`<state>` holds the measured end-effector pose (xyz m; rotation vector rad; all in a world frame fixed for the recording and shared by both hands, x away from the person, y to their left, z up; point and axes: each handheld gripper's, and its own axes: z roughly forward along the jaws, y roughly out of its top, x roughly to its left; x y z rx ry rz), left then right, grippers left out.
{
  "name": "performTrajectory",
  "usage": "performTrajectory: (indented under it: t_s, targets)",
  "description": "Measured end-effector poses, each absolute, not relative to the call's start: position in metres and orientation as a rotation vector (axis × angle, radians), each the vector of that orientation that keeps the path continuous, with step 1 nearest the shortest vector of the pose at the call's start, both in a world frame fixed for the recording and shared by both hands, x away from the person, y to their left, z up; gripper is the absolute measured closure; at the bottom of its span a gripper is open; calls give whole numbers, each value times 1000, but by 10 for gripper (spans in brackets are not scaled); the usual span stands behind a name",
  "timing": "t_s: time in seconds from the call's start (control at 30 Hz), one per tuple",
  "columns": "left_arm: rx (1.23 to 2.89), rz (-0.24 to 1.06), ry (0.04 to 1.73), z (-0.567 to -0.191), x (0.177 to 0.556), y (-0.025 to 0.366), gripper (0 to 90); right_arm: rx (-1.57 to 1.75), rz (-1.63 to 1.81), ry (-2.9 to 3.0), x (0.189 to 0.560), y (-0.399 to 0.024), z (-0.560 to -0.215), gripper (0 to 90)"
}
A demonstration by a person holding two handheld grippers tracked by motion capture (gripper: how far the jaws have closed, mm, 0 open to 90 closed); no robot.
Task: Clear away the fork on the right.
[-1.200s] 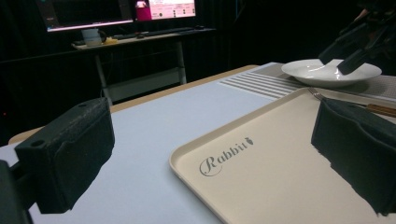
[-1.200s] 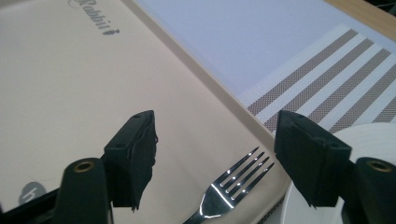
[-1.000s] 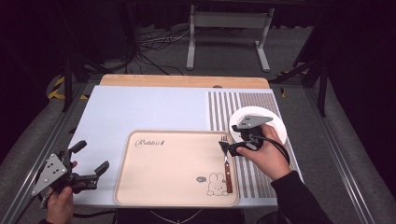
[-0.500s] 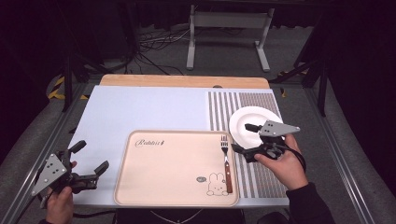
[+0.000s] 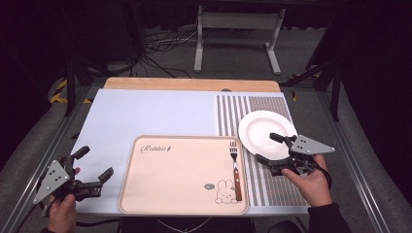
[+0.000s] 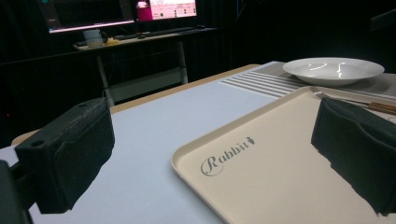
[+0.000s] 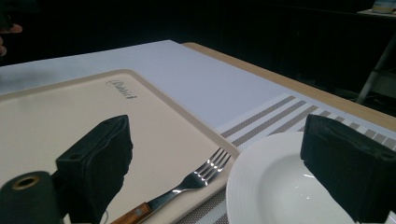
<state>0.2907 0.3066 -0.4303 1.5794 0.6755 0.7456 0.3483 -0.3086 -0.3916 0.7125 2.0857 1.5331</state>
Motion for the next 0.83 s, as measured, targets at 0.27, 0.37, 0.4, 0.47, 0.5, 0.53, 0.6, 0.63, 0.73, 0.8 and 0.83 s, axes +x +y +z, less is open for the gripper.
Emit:
performTrajectory:
  t_s: [0.27,0.37,0.4,0.47,0.5,0.53,0.6,0.63,0.73,0.8,0.83]
  targets:
    - [1579,747,669,-431,291,307,2,725,1594,1986,341,-328,-408,92]
    - [1585,746,666,-430,291,307,2,730,1624,1951,339,-336,-416,90]
    - [1582,747,663,-431,291,307,2,735,1632,1948,338,-338,-419,82]
    - [1586,745,661,-430,290,307,1,746,1622,1944,336,-342,-424,81]
    - [1581,744,660,-430,291,308,2,749,1622,1946,335,-343,-427,81]
    - [1581,744,660,-430,291,308,2,755,1626,1950,335,-345,-430,81]
    - [1575,742,661,-430,291,308,1,783,1604,1983,335,-348,-435,81]
    - [1573,740,661,-430,290,308,2,790,1588,1996,334,-349,-437,81]
    - [1568,739,660,-430,290,308,1,804,1582,2017,333,-352,-442,81]
    - [1571,740,661,-430,291,309,1,811,1580,2009,333,-353,-443,81]
    - [1573,737,663,-430,291,309,1,814,1581,2002,333,-353,-442,81]
